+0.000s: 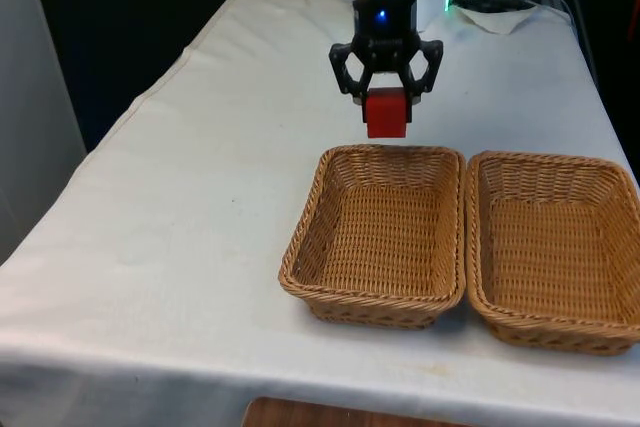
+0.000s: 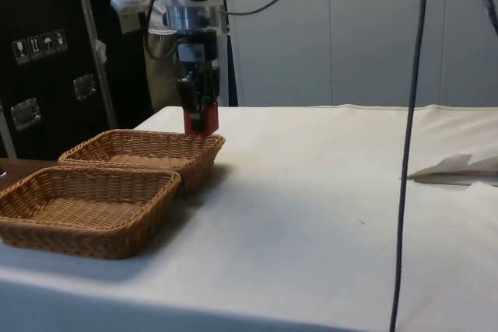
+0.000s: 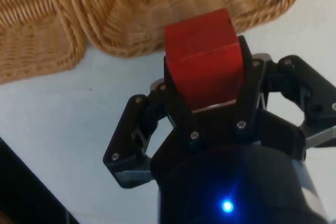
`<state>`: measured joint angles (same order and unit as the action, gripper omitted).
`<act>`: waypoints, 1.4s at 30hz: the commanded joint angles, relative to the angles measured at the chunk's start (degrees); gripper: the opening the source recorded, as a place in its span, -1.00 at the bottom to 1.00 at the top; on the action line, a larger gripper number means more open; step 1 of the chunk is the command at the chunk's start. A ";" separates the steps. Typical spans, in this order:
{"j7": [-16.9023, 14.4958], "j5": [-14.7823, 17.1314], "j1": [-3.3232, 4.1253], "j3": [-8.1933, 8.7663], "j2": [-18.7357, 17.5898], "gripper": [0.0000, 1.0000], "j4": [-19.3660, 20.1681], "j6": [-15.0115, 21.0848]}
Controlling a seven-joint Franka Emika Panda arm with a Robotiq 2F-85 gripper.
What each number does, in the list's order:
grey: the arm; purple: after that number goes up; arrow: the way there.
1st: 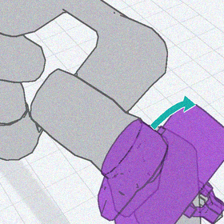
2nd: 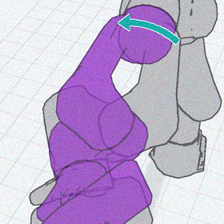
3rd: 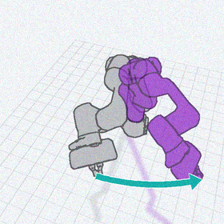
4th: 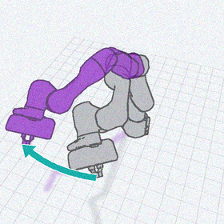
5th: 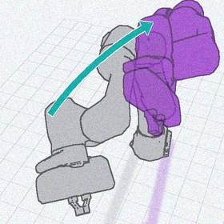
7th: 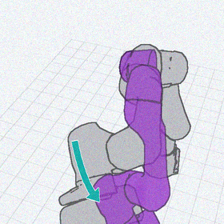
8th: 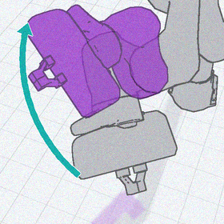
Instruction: Pick up the red cube and place it into the right basket.
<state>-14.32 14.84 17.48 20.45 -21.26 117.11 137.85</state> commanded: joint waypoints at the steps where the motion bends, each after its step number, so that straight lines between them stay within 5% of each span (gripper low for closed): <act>1: -0.80 1.03 -0.57 -0.40 -1.03 -0.96 -1.78 -1.20; 7: -1.72 2.23 -1.03 0.06 -4.64 -0.96 -7.22 -3.55; 8: -1.20 1.66 -0.52 0.46 -4.24 -0.96 -6.42 -2.69; 9: -1.89 2.41 -1.09 0.11 -5.10 -0.96 -7.91 -3.84; 15: -2.64 3.84 -1.60 0.34 -8.88 -0.96 -13.64 -6.19; 16: -2.23 3.32 -1.03 0.86 -8.48 -0.96 -12.89 -5.39; 17: -2.81 4.07 -1.66 0.46 -9.40 -0.96 -14.38 -6.47; 24: -3.55 6.47 -2.12 0.74 -14.09 -0.96 -20.68 -8.25; 25: -3.32 6.19 -1.60 1.26 -13.92 -0.96 -20.23 -7.51; 27: -4.01 7.62 -2.41 0.74 -15.99 -0.96 -22.80 -8.42; 33: -5.04 10.20 -2.92 0.86 -20.51 -0.96 -26.81 -8.31; 34: -4.70 9.68 -2.35 1.32 -19.88 -0.96 -26.13 -8.02; 35: -5.21 10.54 -2.92 0.86 -21.03 -0.96 -27.22 -8.25; 42: -5.96 12.61 -3.09 1.03 -24.64 -0.96 -30.02 -7.96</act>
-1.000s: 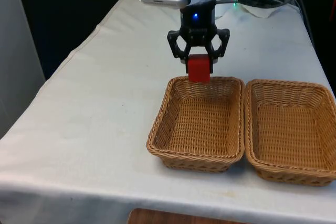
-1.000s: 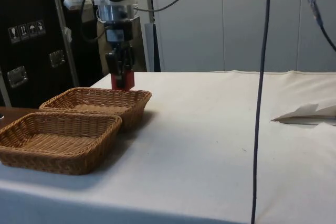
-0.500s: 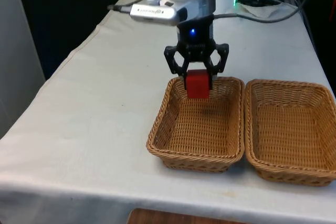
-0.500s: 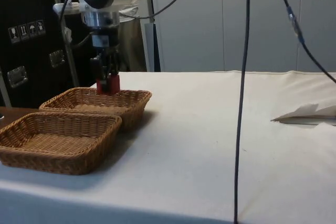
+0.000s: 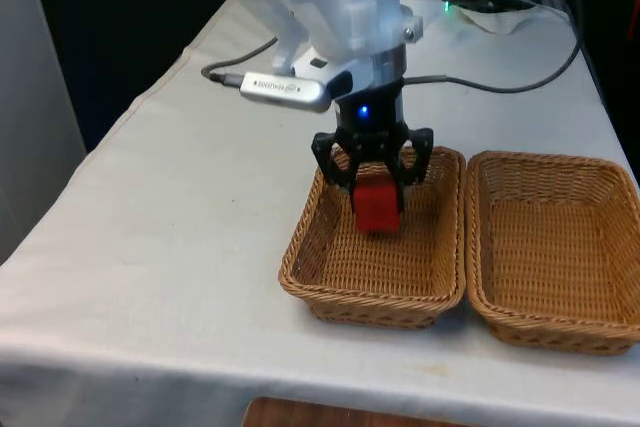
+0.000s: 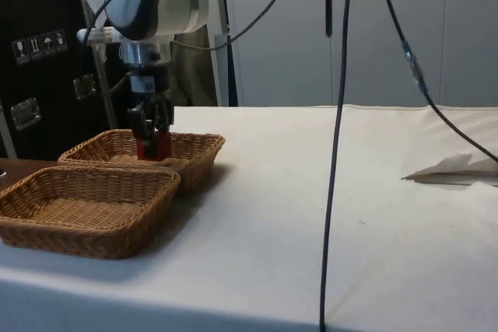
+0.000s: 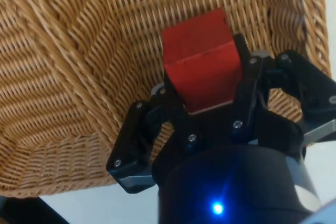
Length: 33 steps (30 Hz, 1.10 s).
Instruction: Pick up the red cube and place it into the right basket.
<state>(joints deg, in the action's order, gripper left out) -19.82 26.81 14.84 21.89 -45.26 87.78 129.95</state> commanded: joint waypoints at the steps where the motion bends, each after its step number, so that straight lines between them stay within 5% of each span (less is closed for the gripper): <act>1: -0.11 0.23 0.00 0.00 -0.40 -0.96 -0.29 0.00; 2: -0.52 0.86 -0.46 -0.40 -0.97 -0.96 -1.03 -0.11; 11: -0.69 1.49 -0.40 -0.29 -2.35 -0.92 -2.46 -0.29; 13: -0.74 1.49 -0.40 -0.29 -2.41 -0.64 -2.46 -0.29; 16: -0.74 1.49 -0.34 -0.29 -2.46 0.22 -2.46 -0.29; 20: -0.57 1.20 -0.06 0.06 -2.23 0.95 -2.12 -0.06; 27: -0.74 1.49 -0.34 -0.29 -2.46 1.00 -2.52 -0.23; 33: -0.52 0.86 0.46 0.80 0.29 1.00 -1.15 -1.66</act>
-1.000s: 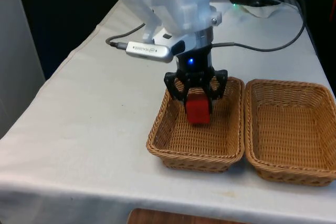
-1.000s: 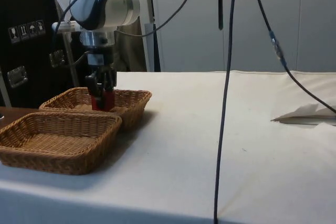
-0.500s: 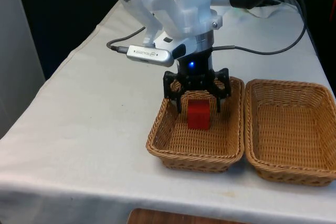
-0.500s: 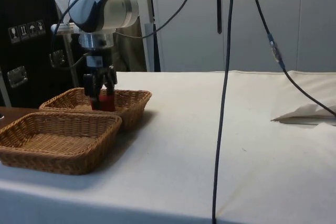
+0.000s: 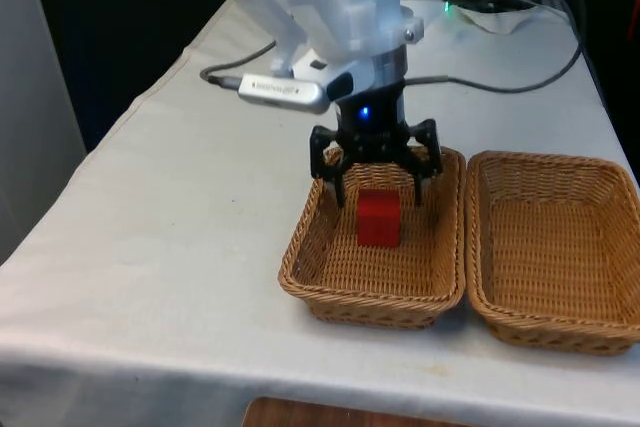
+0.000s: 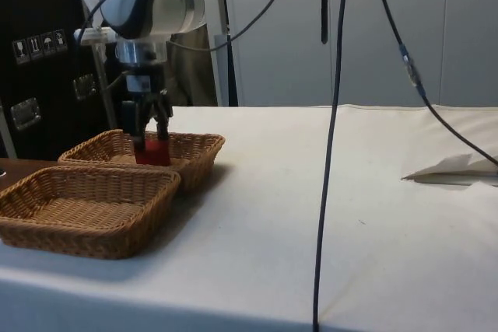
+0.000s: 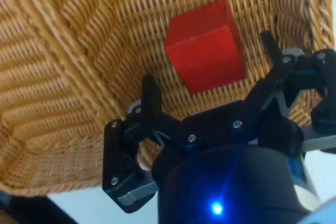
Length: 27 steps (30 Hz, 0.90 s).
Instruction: Pick up the red cube and place it into the right basket.
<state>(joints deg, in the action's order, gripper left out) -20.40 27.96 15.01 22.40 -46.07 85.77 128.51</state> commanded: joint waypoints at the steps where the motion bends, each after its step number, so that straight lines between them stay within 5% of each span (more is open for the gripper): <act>1: 0.06 -0.34 0.40 0.40 1.49 1.00 1.09 -0.46; 5: 0.00 -0.40 0.34 0.46 2.41 1.00 1.38 -1.38; 12: 0.11 -2.18 1.38 1.15 7.73 1.00 5.73 -1.83; 13: 0.00 -1.72 1.03 0.74 7.16 1.00 5.21 -1.72; 19: 0.23 -4.93 2.01 1.20 12.55 1.00 10.03 -1.89; 21: 0.00 -4.58 1.55 0.74 12.32 1.00 9.74 -2.12; 22: 0.23 -5.73 2.12 1.20 13.75 1.00 11.06 -1.89; 27: 0.17 -8.08 2.41 1.15 16.84 1.00 13.64 -1.95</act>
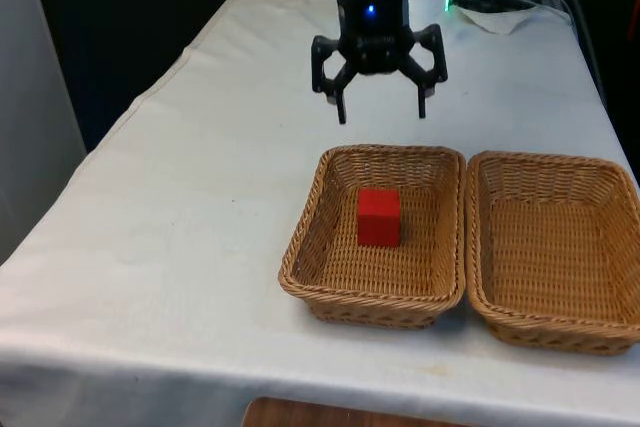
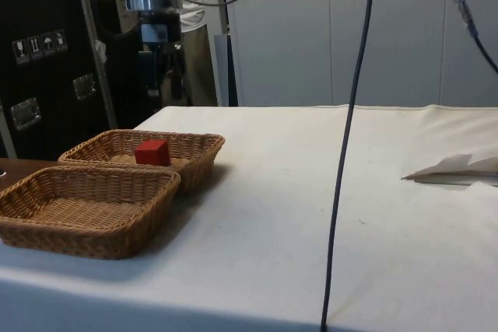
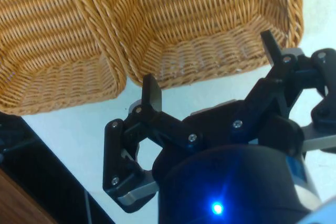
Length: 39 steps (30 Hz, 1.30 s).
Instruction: Pick up the red cube and place it into the right basket.
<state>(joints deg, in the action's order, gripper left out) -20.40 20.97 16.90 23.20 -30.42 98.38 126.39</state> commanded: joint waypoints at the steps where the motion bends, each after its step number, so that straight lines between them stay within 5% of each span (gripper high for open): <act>1: 0.17 -1.09 0.52 0.34 1.20 1.00 1.03 0.17; 2: 0.00 -0.80 0.11 0.00 1.03 1.00 0.80 0.00; 3: 0.17 -1.95 0.63 0.40 2.29 1.00 1.89 0.11; 8: 0.23 -4.47 0.92 0.34 5.50 1.00 4.41 0.00; 9: 0.00 -3.78 0.52 0.00 4.98 1.00 3.90 -0.06; 14: 0.34 -6.99 1.20 0.34 8.71 1.00 6.76 -0.23; 17: 0.00 -7.05 0.86 -0.06 9.22 1.00 7.10 -0.23; 18: 0.34 -8.19 1.32 0.29 10.20 1.00 7.79 -0.40; 39: 0.23 -16.44 1.89 -0.23 20.23 1.00 13.98 -2.12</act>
<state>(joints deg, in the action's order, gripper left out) -20.40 5.27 18.56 22.92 -10.71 111.96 124.22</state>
